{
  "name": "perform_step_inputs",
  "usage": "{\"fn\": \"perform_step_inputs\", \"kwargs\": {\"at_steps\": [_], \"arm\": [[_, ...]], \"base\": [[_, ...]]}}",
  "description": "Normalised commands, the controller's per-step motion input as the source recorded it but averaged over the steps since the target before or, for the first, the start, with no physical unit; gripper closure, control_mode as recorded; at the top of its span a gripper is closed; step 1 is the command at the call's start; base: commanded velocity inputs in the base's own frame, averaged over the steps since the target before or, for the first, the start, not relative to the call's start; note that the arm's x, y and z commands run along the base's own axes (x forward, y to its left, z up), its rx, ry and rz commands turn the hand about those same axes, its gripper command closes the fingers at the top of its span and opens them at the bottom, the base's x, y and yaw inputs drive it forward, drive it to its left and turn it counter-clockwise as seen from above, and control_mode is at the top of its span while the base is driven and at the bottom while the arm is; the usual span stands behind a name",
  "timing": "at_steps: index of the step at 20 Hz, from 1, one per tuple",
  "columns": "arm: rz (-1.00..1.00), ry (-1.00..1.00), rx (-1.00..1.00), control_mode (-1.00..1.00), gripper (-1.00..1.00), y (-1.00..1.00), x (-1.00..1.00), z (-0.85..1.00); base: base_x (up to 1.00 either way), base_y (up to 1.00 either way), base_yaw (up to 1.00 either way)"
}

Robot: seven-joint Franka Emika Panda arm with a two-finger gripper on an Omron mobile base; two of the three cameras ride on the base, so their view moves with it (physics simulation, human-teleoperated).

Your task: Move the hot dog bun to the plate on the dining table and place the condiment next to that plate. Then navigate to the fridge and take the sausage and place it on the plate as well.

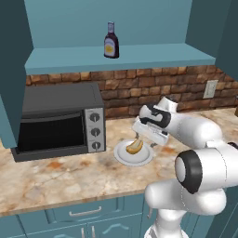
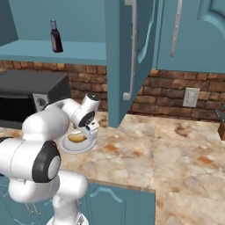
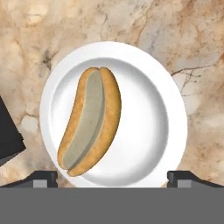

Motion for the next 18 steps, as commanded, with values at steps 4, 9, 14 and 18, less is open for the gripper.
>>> {"fn": "perform_step_inputs", "kwargs": {"at_steps": [4,9,14,18], "arm": [[-0.10,0.05,0.00,-1.00,-1.00,0.16,0.21,-0.08],[-0.09,0.06,0.00,-1.00,-1.00,0.22,0.17,-0.13],[-0.07,0.03,0.00,-1.00,-1.00,0.11,0.08,-0.22],[-0.06,0.01,0.00,-1.00,-1.00,0.02,0.01,-0.20]], "base": [[0.00,0.00,0.00],[0.00,0.00,0.00],[0.00,0.00,0.00],[0.00,0.00,0.00]]}}
